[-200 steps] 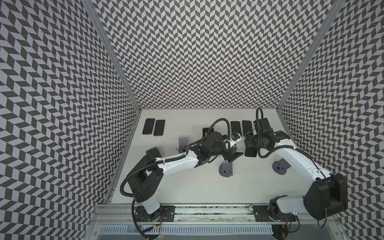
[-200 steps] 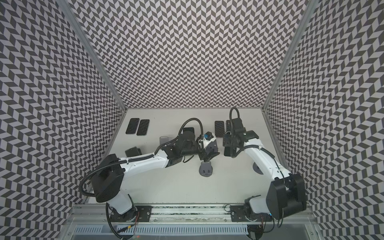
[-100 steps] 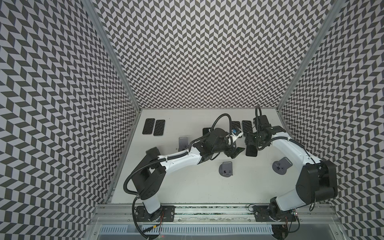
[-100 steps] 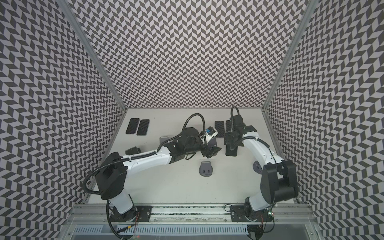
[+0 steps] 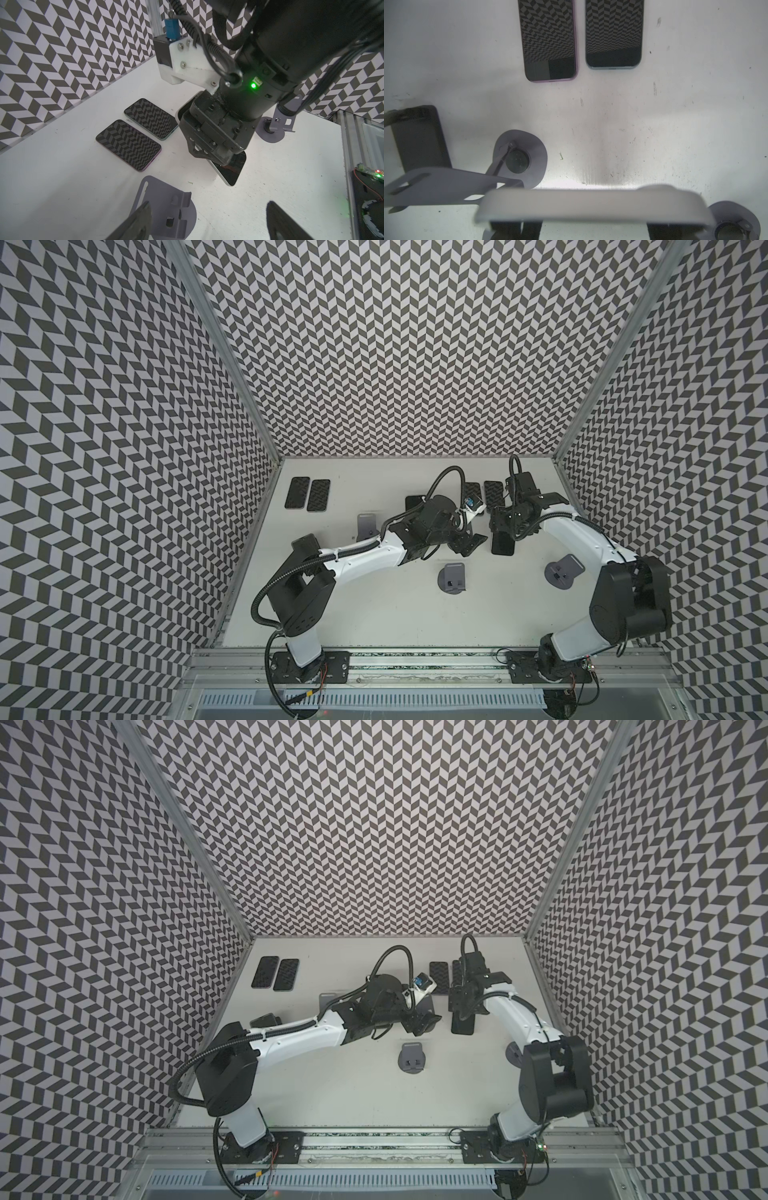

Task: Remove the phone from the phone stand
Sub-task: 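Carry the silver-edged phone toward the flat phones with the left gripper, then lower the silver-edged phone beside the flat phones with the left gripper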

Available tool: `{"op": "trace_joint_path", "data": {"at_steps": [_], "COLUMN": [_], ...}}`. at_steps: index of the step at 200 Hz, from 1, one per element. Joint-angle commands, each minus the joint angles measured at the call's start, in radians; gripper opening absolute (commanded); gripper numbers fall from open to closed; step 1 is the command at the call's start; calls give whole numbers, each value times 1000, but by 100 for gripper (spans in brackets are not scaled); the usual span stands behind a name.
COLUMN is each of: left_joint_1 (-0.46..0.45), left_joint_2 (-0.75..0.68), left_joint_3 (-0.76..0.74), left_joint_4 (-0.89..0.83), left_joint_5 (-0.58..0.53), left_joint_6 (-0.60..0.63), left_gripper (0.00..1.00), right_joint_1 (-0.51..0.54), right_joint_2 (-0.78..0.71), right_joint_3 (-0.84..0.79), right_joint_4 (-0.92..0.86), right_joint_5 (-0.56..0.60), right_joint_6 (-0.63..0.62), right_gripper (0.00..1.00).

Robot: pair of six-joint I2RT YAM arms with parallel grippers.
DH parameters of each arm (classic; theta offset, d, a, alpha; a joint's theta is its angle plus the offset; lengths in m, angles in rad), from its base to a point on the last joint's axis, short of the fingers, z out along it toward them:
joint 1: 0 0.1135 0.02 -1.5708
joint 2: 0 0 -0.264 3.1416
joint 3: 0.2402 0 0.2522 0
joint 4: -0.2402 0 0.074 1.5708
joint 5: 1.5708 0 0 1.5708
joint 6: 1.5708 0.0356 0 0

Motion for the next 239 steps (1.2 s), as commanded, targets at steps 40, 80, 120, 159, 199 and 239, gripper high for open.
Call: {"op": "trace_joint_path", "data": {"at_steps": [40,80,120,159,199,239], "left_joint_1": [8,27,36,36,38,49], "left_joint_2": [-27,-21,-35,-41,-12,2], "left_joint_3": [30,37,35,15,64,75], "left_joint_4": [0,5,0,14,-2,5], "left_joint_5": [-18,-9,-5,26,35,64], "left_joint_6": [8,-2,-2,-14,25,18], "left_gripper": [86,86,86,86,87,87], "right_joint_1": [-5,-4,-5,-3,-4,-4], "right_joint_2": [51,62,97,134,148,150], "right_joint_3": [-17,-7,9,41,67,87], "right_joint_4": [39,34,44,44,33,24], "right_joint_5": [10,28,27,22,22,26], "right_joint_6": [-18,-22,-29,-30,-28,-31], "right_gripper": [61,61,61,61,61,61]}}
